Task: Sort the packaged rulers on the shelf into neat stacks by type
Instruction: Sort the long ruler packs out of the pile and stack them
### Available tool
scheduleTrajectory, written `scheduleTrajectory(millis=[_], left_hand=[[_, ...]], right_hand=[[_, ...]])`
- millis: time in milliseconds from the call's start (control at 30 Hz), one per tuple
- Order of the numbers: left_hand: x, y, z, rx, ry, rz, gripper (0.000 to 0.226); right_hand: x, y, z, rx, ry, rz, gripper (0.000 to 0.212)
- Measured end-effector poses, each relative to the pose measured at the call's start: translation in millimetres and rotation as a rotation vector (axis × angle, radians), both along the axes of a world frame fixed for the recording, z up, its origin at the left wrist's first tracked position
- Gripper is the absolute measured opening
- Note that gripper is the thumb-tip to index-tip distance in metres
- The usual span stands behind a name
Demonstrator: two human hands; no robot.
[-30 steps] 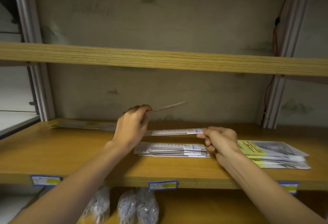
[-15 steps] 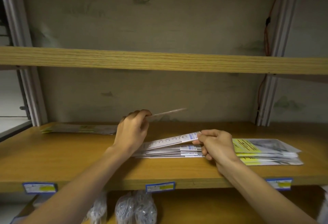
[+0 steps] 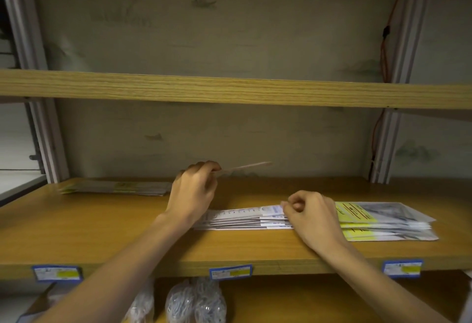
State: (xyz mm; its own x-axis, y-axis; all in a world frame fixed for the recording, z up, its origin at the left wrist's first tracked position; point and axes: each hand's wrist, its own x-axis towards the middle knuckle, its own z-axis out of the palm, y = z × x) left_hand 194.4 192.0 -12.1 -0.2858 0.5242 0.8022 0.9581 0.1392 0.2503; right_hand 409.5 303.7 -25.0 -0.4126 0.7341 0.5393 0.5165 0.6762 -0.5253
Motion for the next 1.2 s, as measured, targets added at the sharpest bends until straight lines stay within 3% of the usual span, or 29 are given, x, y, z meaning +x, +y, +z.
scheduleTrajectory(millis=[200, 400, 467, 633, 900, 1200], left_hand=[[1, -1, 1, 0.003, 0.017, -0.002, 0.024], [8, 3, 3, -0.009, 0.048, -0.036, 0.023], [11, 6, 3, -0.004, 0.065, -0.054, 0.023], [16, 8, 2, -0.006, 0.087, -0.077, 0.024], [17, -2, 1, 0.024, 0.119, -0.076, 0.029], [-2, -17, -3, 0.075, 0.057, 0.075, 0.031]], right_hand=[[-2, 7, 6, -0.064, 0.110, 0.031, 0.015], [-13, 15, 37, -0.470, 0.500, 0.088, 0.016], [-17, 14, 46, -0.565, 0.549, 0.098, 0.014], [-21, 8, 53, -0.671, 0.560, 0.109, 0.007], [-21, 11, 47, -0.653, 0.623, 0.078, 0.008], [-9, 19, 30, -0.605, 0.478, 0.035, 0.005]])
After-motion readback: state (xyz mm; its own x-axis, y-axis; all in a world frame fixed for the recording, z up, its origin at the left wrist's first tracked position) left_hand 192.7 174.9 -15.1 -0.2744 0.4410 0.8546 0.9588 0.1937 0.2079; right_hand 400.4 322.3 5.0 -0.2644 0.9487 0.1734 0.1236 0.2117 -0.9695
